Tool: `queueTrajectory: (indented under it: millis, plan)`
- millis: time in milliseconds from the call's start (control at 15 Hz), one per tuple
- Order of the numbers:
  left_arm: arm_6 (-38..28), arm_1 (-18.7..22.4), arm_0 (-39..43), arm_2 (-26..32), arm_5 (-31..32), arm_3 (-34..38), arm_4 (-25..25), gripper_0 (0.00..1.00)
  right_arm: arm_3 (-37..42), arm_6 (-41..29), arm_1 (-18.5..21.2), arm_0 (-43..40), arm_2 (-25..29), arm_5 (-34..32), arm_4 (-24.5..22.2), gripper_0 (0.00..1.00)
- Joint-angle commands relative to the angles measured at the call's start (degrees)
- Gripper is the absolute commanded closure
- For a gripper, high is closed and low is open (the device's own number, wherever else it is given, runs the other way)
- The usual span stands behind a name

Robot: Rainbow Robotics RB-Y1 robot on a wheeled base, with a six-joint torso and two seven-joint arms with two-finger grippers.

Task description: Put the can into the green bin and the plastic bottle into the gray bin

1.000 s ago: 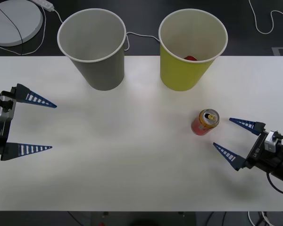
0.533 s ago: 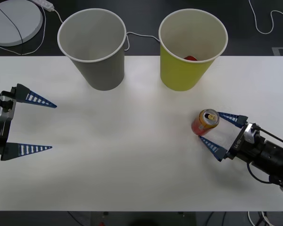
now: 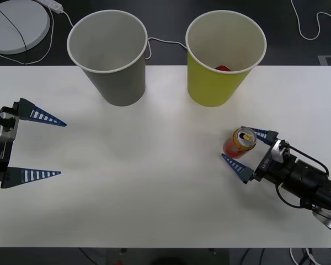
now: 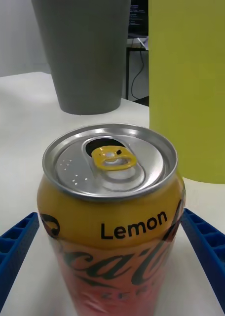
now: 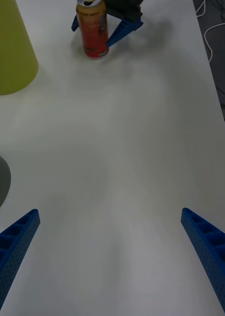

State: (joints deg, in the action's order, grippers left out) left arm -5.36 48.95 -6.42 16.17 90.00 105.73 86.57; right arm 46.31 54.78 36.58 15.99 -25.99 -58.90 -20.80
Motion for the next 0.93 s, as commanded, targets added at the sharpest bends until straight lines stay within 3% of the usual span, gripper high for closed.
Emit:
queueTrajectory:
  millis: [67, 133, 200, 267, 733, 933]
  plan:
    - [0.0, 0.0, 0.0, 0.0, 0.0, 0.0, 0.0, 0.00, 0.0, 0.4, -0.5, 0.4, -0.1, 0.4, 0.1, 0.00]
    - [0.0, 0.0, 0.0, 0.0, 0.0, 0.0, 0.0, 0.00, 0.0, 0.6, -0.6, 0.4, -0.1, 0.4, 0.0, 0.16]
    - [0.0, 0.0, 0.0, 0.0, 0.0, 0.0, 0.0, 0.00, 0.0, 0.7, -0.6, 0.4, -0.1, 0.4, 0.0, 0.72]
    - [0.0, 0.0, 0.0, 0.0, 0.0, 0.0, 0.0, 0.00, 0.0, 0.7, -0.6, 0.4, -0.2, 0.4, 0.0, 0.97]
    - [0.0, 0.0, 0.0, 0.0, 0.0, 0.0, 0.0, 0.00, 0.4, -0.3, -0.2, 0.5, -0.1, 0.4, -1.4, 1.00]
    - [0.0, 0.0, 0.0, 0.0, 0.0, 0.0, 0.0, 0.00, 2.1, -1.7, 1.4, 0.5, 1.1, -0.2, -4.8, 1.00]
